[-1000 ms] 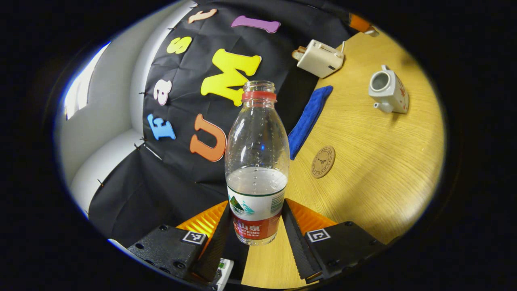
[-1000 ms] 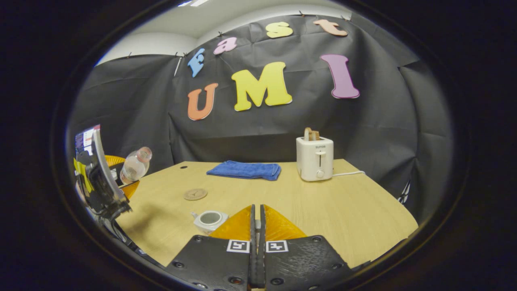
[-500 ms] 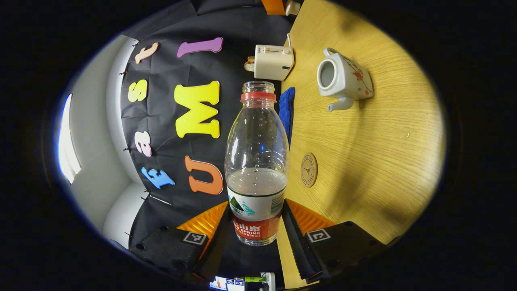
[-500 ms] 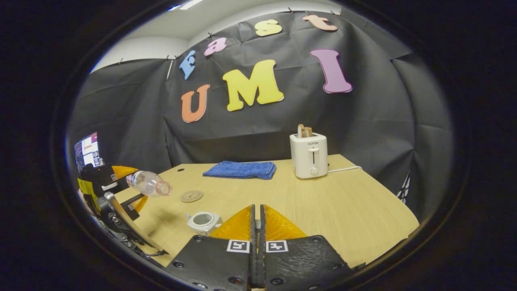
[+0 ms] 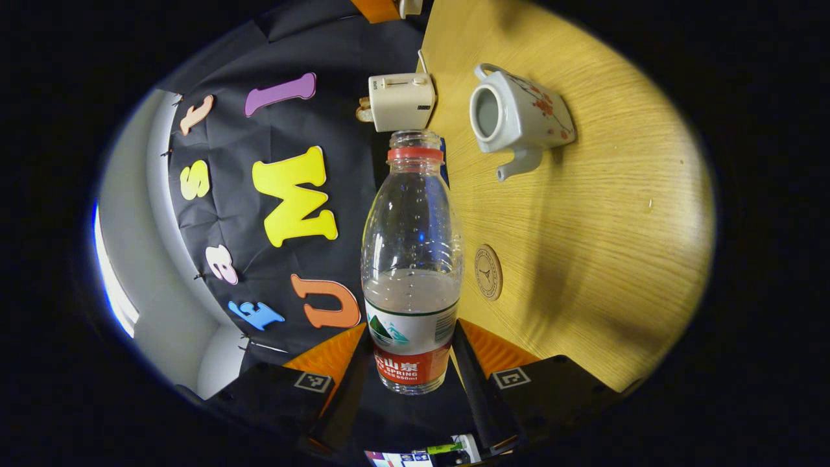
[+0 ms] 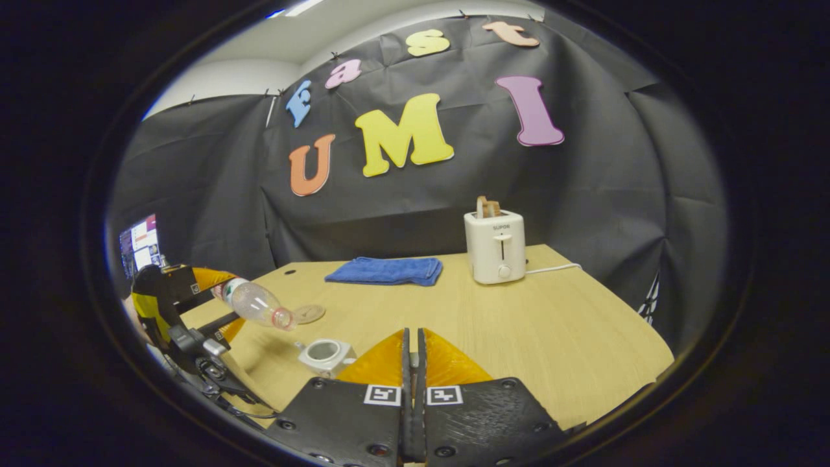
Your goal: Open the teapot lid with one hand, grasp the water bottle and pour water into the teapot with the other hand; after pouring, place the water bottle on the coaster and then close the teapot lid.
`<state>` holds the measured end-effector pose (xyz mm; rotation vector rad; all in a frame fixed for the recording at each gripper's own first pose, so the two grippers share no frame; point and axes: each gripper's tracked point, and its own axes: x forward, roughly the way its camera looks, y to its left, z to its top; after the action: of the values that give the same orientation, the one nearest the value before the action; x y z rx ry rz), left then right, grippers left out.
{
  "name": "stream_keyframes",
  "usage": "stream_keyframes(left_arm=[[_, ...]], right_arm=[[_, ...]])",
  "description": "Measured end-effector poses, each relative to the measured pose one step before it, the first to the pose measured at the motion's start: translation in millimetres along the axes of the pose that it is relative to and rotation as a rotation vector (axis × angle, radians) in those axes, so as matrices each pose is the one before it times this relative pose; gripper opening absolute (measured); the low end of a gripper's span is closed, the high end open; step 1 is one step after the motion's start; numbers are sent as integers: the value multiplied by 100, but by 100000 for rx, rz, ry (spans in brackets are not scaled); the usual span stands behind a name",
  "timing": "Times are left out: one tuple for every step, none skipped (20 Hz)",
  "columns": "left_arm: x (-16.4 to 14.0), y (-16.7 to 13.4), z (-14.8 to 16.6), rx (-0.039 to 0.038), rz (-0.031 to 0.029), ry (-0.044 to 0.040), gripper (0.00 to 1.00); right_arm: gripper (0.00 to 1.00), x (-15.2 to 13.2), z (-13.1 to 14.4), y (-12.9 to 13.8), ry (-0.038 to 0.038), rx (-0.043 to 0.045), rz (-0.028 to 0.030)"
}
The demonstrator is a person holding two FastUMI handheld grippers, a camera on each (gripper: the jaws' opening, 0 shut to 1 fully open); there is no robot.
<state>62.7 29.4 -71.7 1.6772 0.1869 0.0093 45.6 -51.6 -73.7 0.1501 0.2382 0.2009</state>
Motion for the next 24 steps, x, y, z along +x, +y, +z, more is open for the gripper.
stream_keyframes(left_arm=[[44,132,121,2038,141,-19,75],[-4,30,225,1670,-127,-132,75],[-159,-239,101,1346,-431,-259,74],[21,-245,180,1216,-453,-25,75],[-50,-141,93,1558,-279,343,75],[-27,54,-37,1598,37,320,74],[-50,139,108,1188,322,173,75],[32,35,139,910,222,-246,75],[-117,272,88,472,281,-128,75],[-43,176,164,365,173,-383,74],[-26,149,133,435,163,-136,75],[44,175,98,671,228,-56,74],[27,125,140,1091,185,-16,75],[-14,209,-56,1665,430,713,75],[-146,92,-61,1841,698,418,75],[28,111,126,1103,301,-165,74],[30,-99,60,614,-61,-118,75],[-2,38,77,983,317,-100,75],[-124,193,159,1105,851,-98,75],[-81,202,-25,392,684,84,75],[-10,90,-66,-125,193,28,75],[32,36,7,254,421,45,75],[-137,304,209,804,1057,-25,75],[-113,481,245,2646,2185,-342,75]], right_arm=[[0,4,-89,-65,140,158,-222],[0,19,-50,-58,118,239,-108],[0,1,-44,-17,141,106,-164],[0,11,-31,-32,81,10,-105],[0,-29,25,-51,-93,-157,-339],[0,56,9,-94,-24,-306,-249],[0,-24,47,-59,-164,-35,-343],[0,-17,111,-28,-47,21,-165],[0,19,-90,-35,-2,51,-167],[0,2,-30,-8,111,66,-79],[0,-13,30,-13,72,130,-119],[0,2,-55,12,78,-11,-57],[0,-1,14,-11,-49,-57,-165],[0,-10,47,29,-83,-77,29],[0,-49,94,5,-179,-174,72],[0,32,-52,-86,-140,-266,-93],[0,13,61,-28,-167,-286,-115],[0,-22,84,-46,-192,-195,-354],[0,1,-22,-21,-25,-44,-117],[0,-11,-67,-1,136,205,-9],[0,12,17,-31,79,145,-83],[0,-32,33,-46,45,-98,-206],[0,26,-38,-19,-11,-91,-48],[0,-55,84,-16,-169,-271,-109]])
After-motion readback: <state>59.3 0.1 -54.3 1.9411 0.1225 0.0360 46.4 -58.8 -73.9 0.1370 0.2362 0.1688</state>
